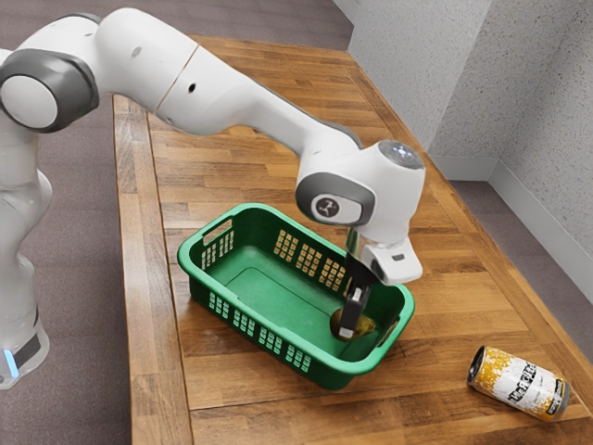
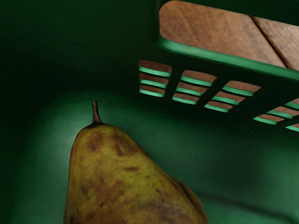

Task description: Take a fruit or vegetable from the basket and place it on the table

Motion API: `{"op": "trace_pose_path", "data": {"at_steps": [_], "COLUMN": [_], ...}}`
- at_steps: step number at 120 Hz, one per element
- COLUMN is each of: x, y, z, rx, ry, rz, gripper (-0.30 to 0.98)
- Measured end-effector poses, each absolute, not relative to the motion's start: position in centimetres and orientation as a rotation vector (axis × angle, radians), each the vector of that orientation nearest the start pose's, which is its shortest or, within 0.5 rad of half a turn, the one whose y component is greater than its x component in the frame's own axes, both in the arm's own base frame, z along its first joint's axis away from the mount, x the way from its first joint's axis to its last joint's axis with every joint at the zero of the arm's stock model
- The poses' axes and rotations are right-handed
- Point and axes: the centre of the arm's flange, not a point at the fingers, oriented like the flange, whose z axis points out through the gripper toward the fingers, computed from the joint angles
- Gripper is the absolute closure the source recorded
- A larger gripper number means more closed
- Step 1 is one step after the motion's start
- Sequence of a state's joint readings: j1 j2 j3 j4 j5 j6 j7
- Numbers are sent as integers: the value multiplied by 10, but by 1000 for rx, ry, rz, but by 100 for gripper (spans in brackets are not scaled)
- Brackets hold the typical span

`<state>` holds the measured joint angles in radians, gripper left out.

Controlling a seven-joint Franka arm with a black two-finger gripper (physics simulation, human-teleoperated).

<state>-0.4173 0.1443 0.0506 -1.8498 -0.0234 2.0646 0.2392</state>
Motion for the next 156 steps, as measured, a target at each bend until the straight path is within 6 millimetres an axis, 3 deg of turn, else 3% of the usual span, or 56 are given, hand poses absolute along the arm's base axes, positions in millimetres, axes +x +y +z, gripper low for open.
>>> {"op": "trace_pose_path", "data": {"at_steps": [8, 19, 32, 55, 64, 113, 133, 145, 156], "x": [566, 566, 566, 566, 565, 551, 554, 557, 556], "y": [-217, -218, -219, -222, -224, -221, -217, -218, -220], "z": [449, 444, 442, 444, 446, 428, 424, 419, 434], "rx": [-3021, -3028, -3036, -3036, -3031, -3060, -3068, -3066, -3063], "ry": [922, 920, 924, 942, 951, 931, 912, 905, 909], "rz": [-108, -98, -101, -115, -120, -82, -89, -83, -119], "gripper": [-2, -22, -28, -18, 0, 0, 26, 32, 33]}}
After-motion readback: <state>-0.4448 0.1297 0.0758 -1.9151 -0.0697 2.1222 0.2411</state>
